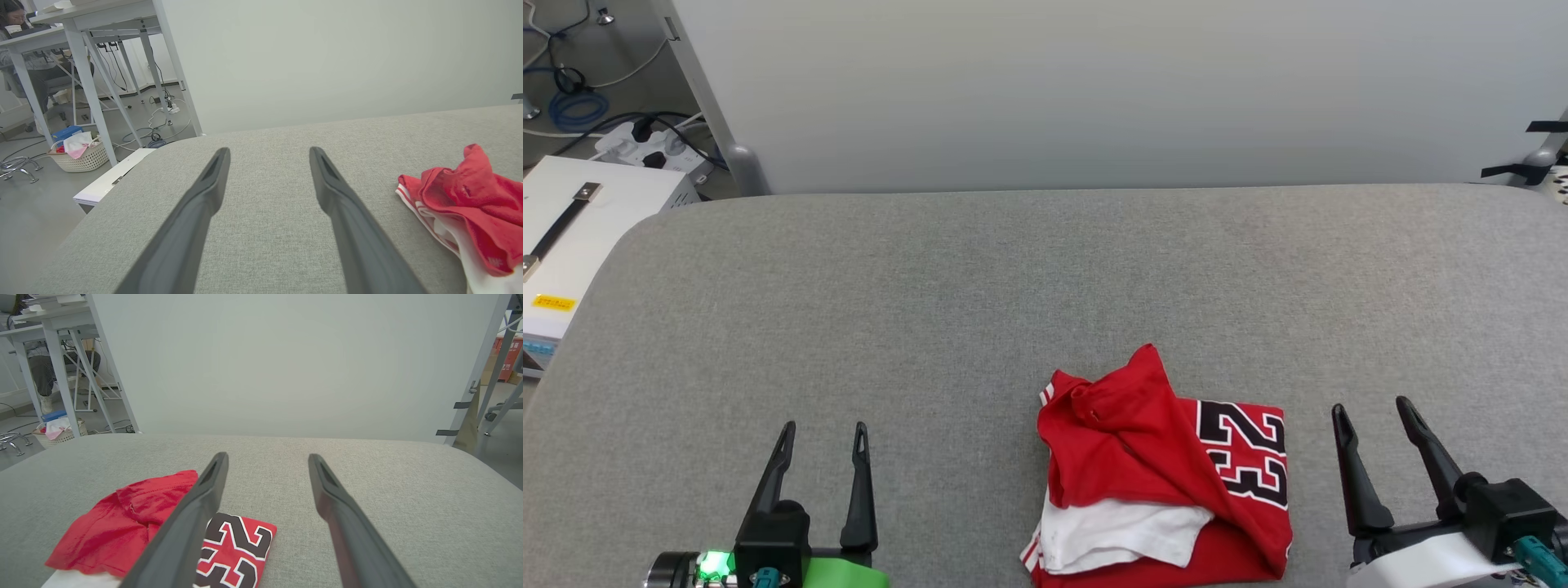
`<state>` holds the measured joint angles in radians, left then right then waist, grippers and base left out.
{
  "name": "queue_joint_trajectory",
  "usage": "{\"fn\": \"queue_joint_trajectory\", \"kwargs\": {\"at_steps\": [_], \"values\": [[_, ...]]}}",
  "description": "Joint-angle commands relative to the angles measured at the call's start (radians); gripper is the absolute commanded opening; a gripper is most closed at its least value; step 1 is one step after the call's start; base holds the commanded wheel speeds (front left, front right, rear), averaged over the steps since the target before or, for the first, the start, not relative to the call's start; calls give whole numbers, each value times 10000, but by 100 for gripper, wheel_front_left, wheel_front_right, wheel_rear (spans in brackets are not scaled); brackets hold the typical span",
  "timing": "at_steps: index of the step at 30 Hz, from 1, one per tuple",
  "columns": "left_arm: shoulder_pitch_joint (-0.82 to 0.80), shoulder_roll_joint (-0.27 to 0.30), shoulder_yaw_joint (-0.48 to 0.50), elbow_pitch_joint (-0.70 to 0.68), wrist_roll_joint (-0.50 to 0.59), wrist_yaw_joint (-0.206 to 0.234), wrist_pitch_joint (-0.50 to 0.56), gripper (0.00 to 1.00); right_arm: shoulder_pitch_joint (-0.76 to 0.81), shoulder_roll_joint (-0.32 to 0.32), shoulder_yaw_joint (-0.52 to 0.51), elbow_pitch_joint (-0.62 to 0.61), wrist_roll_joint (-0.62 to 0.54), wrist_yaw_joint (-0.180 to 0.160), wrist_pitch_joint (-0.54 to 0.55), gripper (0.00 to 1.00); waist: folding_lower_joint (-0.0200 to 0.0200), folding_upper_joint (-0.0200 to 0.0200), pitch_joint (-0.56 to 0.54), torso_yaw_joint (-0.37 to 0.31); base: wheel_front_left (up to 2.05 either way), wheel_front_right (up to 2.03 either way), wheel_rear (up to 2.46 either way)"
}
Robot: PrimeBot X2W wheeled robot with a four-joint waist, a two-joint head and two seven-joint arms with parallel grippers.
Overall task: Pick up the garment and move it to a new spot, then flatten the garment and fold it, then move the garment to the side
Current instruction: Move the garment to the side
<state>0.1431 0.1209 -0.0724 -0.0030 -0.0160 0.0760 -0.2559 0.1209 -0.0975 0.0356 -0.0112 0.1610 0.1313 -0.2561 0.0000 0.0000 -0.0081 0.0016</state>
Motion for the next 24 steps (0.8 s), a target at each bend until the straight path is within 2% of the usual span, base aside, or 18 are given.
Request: {"fn": "queue_joint_trajectory", "kwargs": {"at_steps": [1,7,10,12,13,16,19,24], "values": [[77,13,-13,26,-1,29,-59,100,-104,-105,-76,-41,-55,-6,-56,100,0,0,23,26,0,0,0],[-120,-21,-56,35,-10,19,-59,100,-1166,-628,-1020,-246,388,-6,-17,100,0,0,175,162,0,0,0],[-211,-29,-73,45,-10,5,-59,100,-1889,-1102,-1146,-270,849,-6,459,100,0,0,271,204,0,0,0],[-472,-50,-166,113,-8,-85,-59,100,-3320,-2319,-810,-335,2844,-6,2839,100,0,0,537,408,0,0,0],[-525,-54,-178,121,-10,-101,-59,100,-3509,-2546,-738,-289,3269,-6,3417,100,0,0,594,448,0,0,0],[-645,-73,-217,123,-6,-126,-59,100,-3962,-3022,-625,-249,4266,-6,4760,100,0,0,747,556,0,0,0],[-736,-98,-250,118,-2,-130,-59,100,-4270,-3433,-290,-30,5385,-6,6562,100,0,0,871,650,0,0,0],[-837,-117,-252,114,-18,-144,-59,100,-4387,-3825,55,390,6852,-6,9263,100,0,0,1068,775,0,0,0]]}}
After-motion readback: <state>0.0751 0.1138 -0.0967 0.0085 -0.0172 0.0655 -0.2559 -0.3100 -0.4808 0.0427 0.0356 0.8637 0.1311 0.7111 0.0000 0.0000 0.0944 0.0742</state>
